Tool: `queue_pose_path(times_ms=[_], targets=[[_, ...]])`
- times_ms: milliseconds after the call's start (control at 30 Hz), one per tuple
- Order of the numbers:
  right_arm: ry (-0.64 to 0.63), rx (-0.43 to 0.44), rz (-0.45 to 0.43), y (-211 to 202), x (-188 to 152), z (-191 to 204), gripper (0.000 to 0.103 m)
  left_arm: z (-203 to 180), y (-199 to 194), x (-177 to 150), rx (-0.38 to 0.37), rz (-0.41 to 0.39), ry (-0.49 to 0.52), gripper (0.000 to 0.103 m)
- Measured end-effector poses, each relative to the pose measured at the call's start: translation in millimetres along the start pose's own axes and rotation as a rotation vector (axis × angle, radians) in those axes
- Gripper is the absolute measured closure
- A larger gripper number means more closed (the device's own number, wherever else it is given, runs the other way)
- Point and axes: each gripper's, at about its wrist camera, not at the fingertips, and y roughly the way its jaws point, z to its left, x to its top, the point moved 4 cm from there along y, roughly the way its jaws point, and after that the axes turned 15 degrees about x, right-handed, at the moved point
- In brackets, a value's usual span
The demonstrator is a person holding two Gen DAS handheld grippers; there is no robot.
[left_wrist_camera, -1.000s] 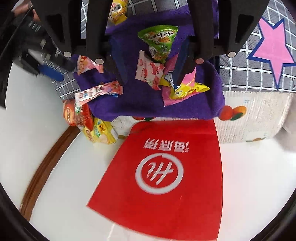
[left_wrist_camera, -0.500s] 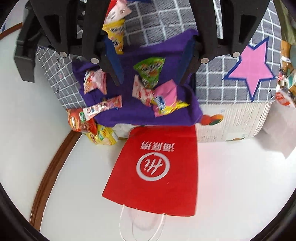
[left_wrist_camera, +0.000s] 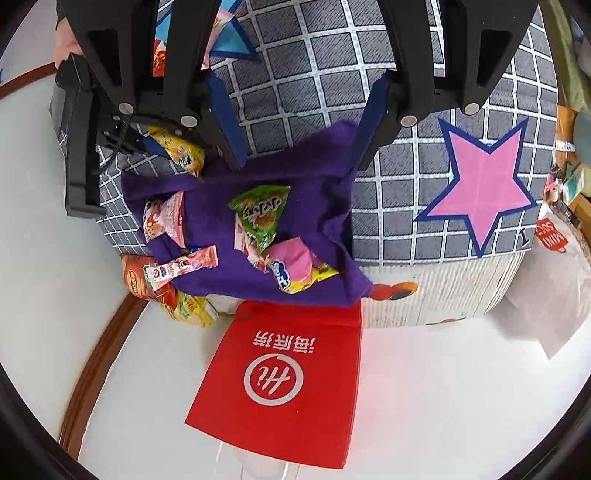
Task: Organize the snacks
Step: 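Grasp the yellow chip bag on the bed cover with the right tool, then lift the yellow chip bag with the right tool while the left tool grasps the pink candy packet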
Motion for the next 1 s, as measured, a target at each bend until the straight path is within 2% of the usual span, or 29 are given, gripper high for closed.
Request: queue_pose_path(times_ms=[133, 400, 767, 1000], targets=[[0.015, 0.032, -0.007, -5, -1, -2, 0.063, -1, 1, -7, -0.004, 0.010, -0.001, 0.046], [0.010, 0.040, -0.108, -60, -8, -5, 0.063, -18, -7, -27, -0.015, 0.027, 0.019, 0.046], [0.018, 0.025, -0.188, -130, -42, -18, 0.063, -43, -27, -59, -0.023, 0.029, 0.025, 0.046], [0.033, 0.017, -0.208, -152, -66, -29, 0.063, -66, -27, -82, -0.035, 0.050, 0.063, 0.046]])
